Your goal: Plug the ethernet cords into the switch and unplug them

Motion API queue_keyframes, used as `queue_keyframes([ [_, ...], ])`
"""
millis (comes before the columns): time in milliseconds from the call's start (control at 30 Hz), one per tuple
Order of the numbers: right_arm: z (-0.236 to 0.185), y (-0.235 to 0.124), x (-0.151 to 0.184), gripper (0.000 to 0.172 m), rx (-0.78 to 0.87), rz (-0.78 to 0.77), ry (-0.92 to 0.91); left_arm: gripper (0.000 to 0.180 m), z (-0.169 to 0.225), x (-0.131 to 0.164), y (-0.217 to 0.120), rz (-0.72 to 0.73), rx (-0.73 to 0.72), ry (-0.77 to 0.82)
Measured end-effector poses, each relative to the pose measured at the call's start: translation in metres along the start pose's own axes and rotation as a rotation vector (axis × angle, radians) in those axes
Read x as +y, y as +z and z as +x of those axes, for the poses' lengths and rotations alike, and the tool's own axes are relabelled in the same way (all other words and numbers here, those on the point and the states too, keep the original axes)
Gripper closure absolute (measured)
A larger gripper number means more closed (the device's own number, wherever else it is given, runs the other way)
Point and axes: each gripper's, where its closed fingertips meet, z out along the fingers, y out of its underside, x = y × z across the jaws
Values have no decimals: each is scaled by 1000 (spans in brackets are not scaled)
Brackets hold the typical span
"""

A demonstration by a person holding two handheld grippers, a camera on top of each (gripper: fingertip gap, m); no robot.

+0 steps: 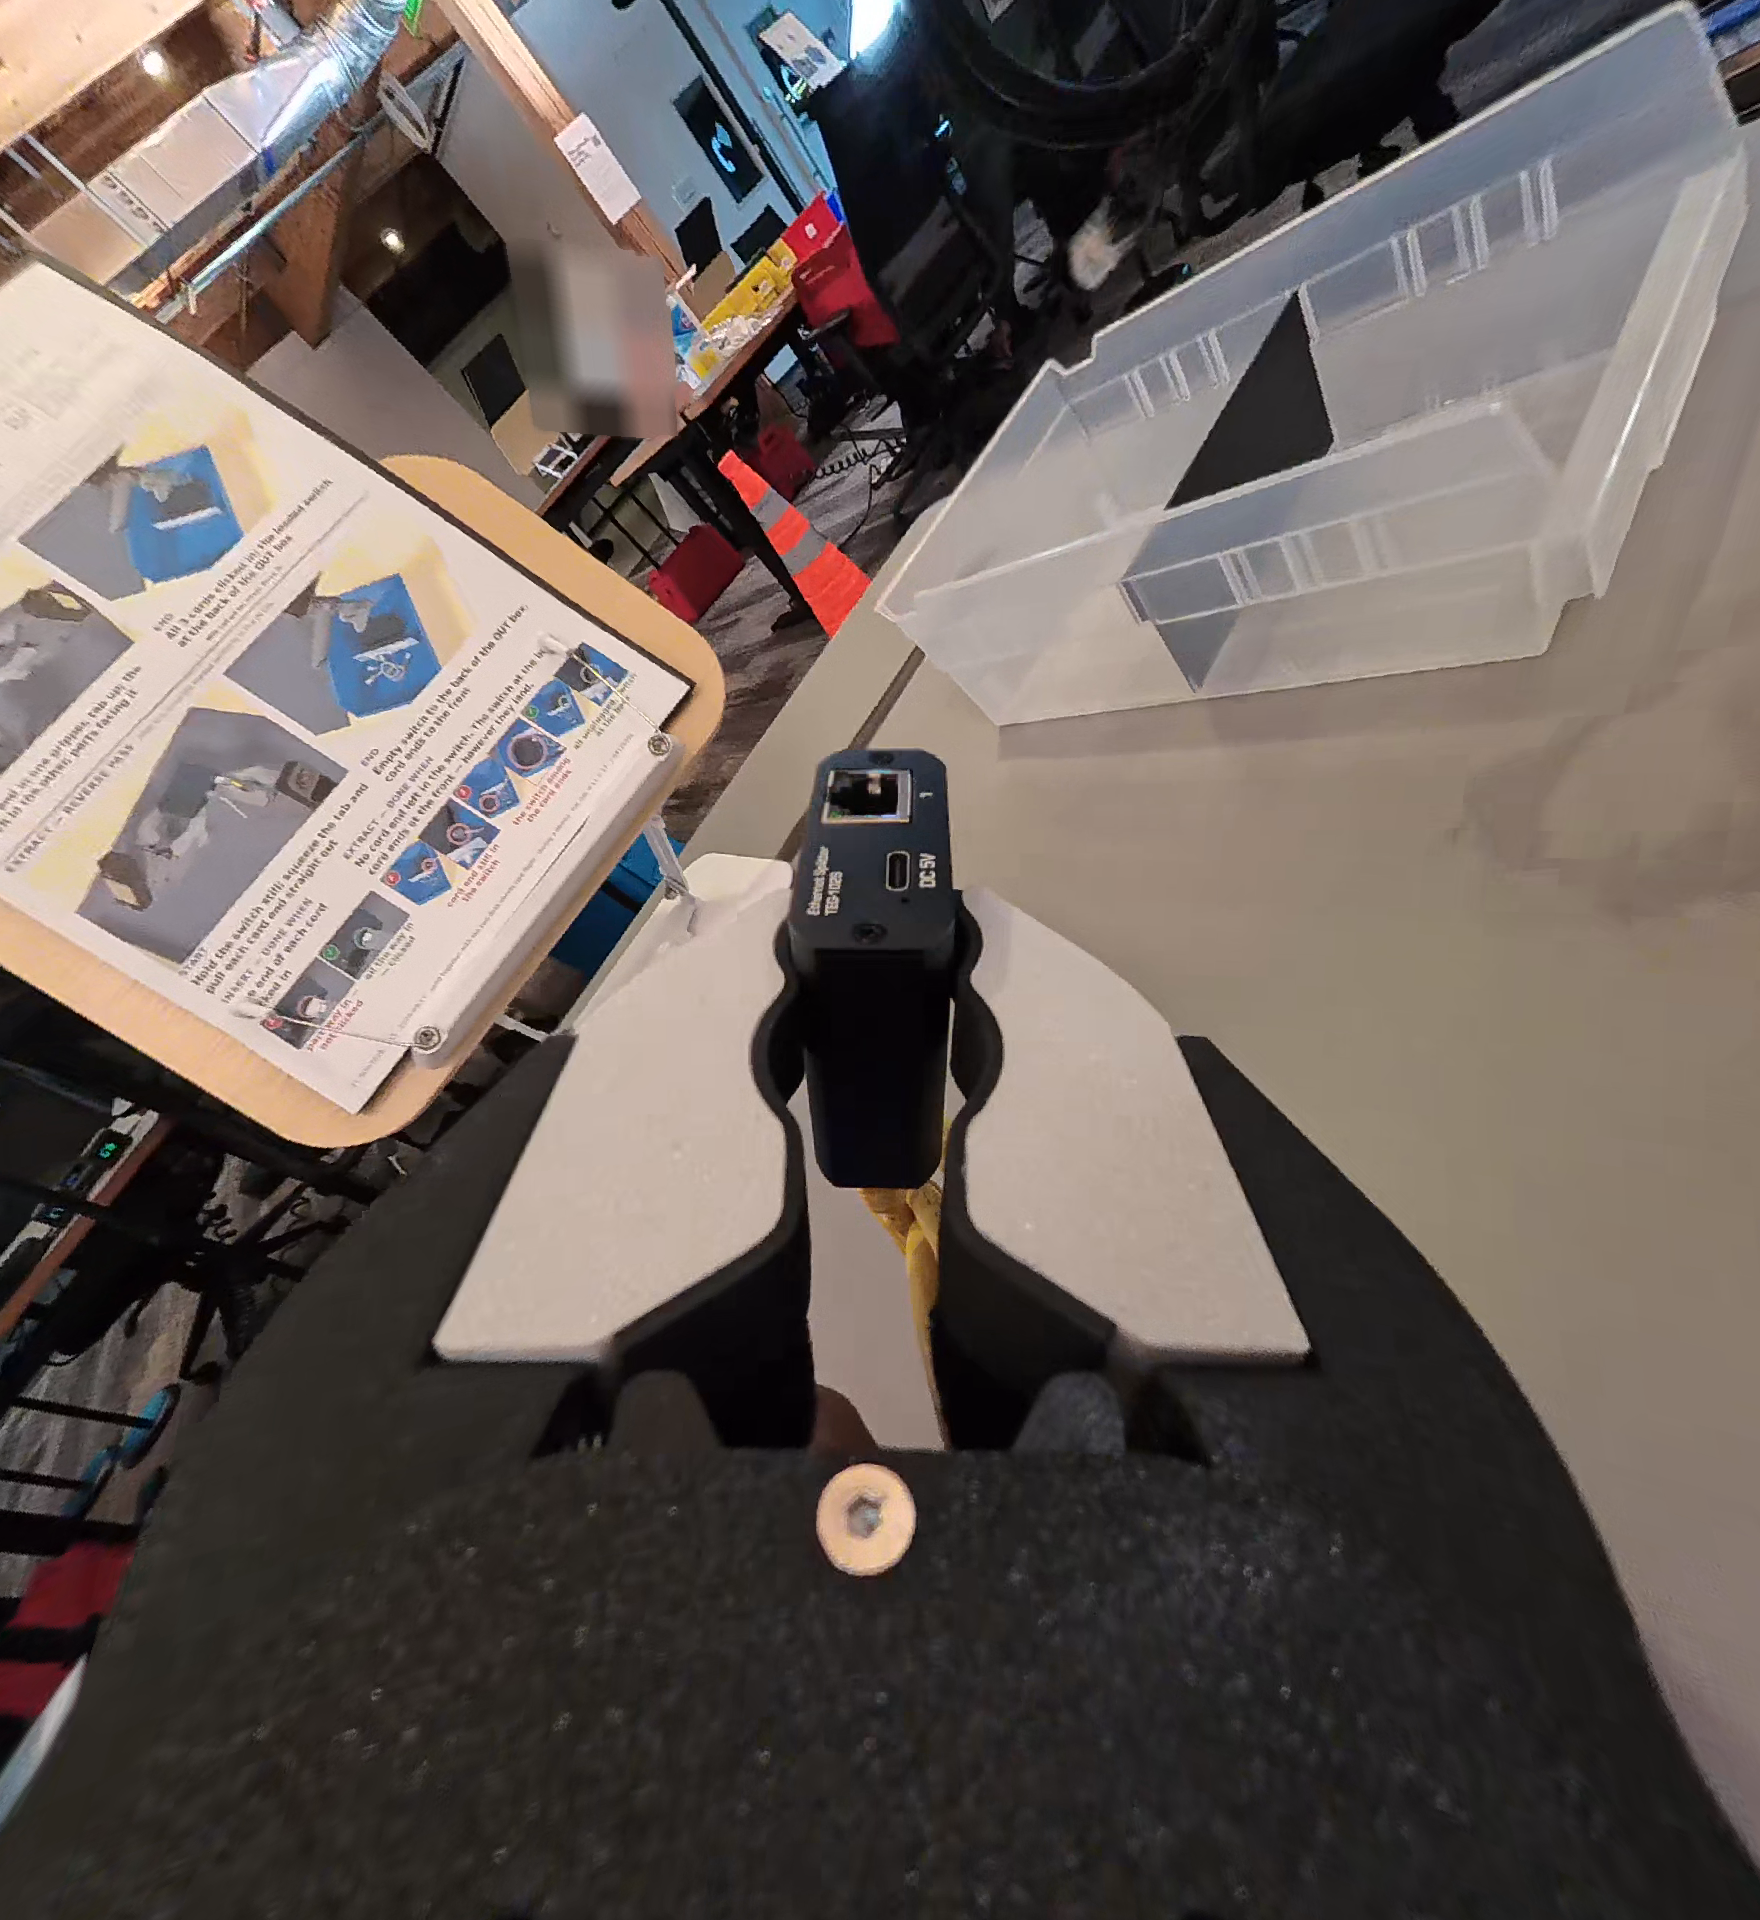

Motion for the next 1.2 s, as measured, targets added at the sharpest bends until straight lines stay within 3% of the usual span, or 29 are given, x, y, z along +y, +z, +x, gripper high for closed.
queue_keyframes([
  [100,17,2,52,160,-62,-68,160,156,-1,-3,-3,-6,4,-7],
  [233,1,15,139,160,-144,-145,400,156,-3,-9,-5,23,23,-50],
  [500,-59,37,211,160,-286,-154,783,157,-6,-13,-7,74,124,-251],
  [633,-68,43,238,159,-284,-274,823,157,-8,-14,-6,94,183,-355],
  [767,-71,44,274,151,-162,-580,599,157,-11,-18,-3,113,229,-450],
  [900,-53,30,248,139,0,-634,440,157,-12,-25,-3,165,273,-537],
  [967,-43,19,199,137,100,-534,372,157,-11,-35,-5,235,329,-588],
  [1000,-48,20,163,140,98,-411,370,157,-11,-44,-7,288,368,-622],
  [1133,-135,39,12,140,-319,186,544,157,-10,-82,-17,516,540,-781],
  [1200,-171,59,-14,134,-448,275,606,157,-7,-96,-22,588,606,-828],
])
